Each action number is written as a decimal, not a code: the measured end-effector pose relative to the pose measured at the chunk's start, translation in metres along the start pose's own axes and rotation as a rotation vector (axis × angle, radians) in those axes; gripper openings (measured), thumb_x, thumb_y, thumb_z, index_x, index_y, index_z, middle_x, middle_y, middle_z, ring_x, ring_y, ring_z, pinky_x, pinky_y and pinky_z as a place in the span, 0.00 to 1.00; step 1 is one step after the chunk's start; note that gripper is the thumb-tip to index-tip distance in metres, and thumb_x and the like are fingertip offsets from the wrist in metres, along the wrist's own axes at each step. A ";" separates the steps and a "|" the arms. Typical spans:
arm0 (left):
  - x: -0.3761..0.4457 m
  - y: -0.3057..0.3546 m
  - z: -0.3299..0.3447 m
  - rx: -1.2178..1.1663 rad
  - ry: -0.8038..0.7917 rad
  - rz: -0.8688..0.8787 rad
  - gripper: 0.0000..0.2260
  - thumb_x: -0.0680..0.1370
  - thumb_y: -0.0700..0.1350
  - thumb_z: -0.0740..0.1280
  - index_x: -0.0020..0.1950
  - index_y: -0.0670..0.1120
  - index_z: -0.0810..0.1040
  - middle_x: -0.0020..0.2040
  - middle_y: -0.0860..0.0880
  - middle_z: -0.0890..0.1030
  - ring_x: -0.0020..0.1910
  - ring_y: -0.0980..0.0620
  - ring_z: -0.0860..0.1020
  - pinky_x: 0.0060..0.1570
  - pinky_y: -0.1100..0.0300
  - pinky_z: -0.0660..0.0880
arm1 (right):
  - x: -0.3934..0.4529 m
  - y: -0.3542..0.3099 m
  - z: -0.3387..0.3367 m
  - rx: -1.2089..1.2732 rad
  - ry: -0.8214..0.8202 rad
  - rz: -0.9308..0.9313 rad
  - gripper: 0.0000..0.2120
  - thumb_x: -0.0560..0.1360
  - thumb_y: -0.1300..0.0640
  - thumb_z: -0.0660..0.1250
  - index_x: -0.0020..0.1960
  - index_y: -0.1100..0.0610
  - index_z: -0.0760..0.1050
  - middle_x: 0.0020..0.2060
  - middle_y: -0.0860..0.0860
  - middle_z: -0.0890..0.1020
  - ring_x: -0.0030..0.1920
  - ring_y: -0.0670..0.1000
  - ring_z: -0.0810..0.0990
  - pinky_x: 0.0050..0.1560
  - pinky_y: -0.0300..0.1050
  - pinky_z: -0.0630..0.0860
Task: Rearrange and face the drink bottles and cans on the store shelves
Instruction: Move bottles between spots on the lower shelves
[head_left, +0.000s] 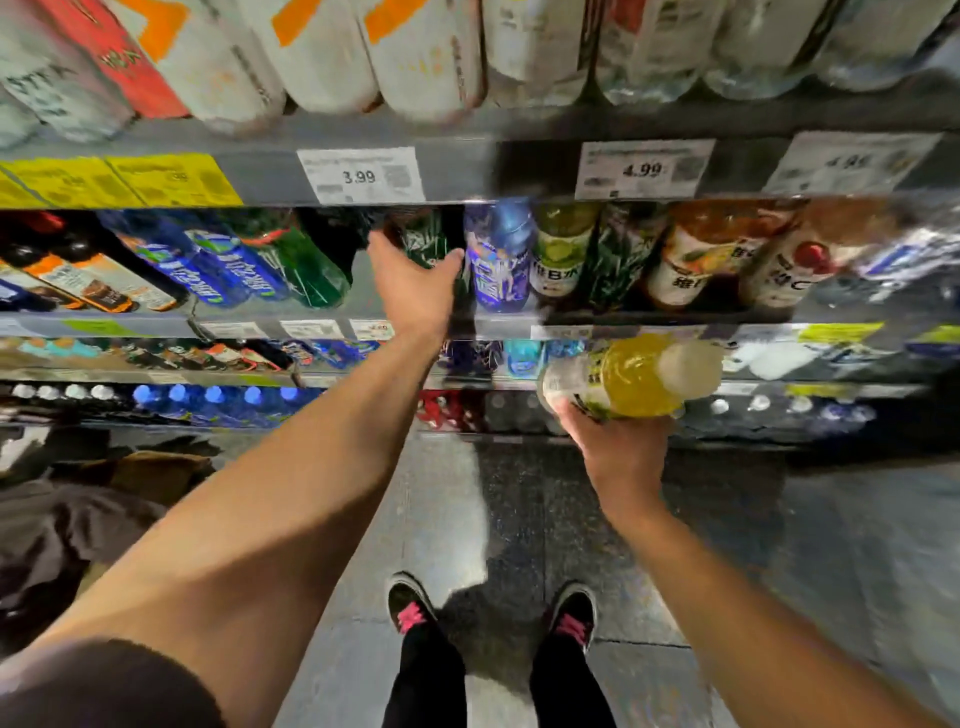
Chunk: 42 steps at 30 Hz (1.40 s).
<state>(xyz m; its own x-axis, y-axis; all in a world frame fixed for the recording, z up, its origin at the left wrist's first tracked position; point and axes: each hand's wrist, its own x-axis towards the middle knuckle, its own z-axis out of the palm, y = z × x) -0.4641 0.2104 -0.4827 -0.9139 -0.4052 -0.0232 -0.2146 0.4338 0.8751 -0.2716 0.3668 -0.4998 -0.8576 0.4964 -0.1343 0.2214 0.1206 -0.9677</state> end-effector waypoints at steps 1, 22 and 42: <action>0.000 -0.001 0.002 -0.008 0.012 -0.008 0.40 0.68 0.47 0.81 0.72 0.32 0.66 0.69 0.37 0.74 0.70 0.41 0.71 0.71 0.57 0.63 | 0.003 -0.001 0.002 -0.005 -0.008 -0.003 0.20 0.68 0.66 0.79 0.38 0.44 0.74 0.33 0.26 0.80 0.40 0.25 0.78 0.45 0.20 0.68; 0.031 -0.037 -0.030 0.050 0.194 -0.159 0.32 0.71 0.51 0.79 0.71 0.43 0.74 0.65 0.46 0.80 0.65 0.45 0.76 0.61 0.55 0.71 | 0.009 0.002 0.092 -0.019 0.016 -0.071 0.20 0.65 0.41 0.78 0.50 0.51 0.79 0.47 0.51 0.85 0.51 0.54 0.84 0.56 0.59 0.79; -0.036 -0.016 0.061 -0.175 -0.091 -0.018 0.32 0.64 0.46 0.82 0.66 0.42 0.77 0.55 0.47 0.84 0.51 0.55 0.81 0.59 0.53 0.77 | 0.035 0.012 0.013 -0.167 0.036 -0.066 0.19 0.67 0.47 0.80 0.52 0.56 0.80 0.47 0.48 0.85 0.50 0.46 0.84 0.54 0.50 0.80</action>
<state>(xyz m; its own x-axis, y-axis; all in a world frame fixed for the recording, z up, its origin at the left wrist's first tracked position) -0.4489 0.2673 -0.5257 -0.9396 -0.3336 -0.0766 -0.1755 0.2776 0.9445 -0.3053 0.3744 -0.5187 -0.8563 0.5129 -0.0606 0.2414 0.2938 -0.9249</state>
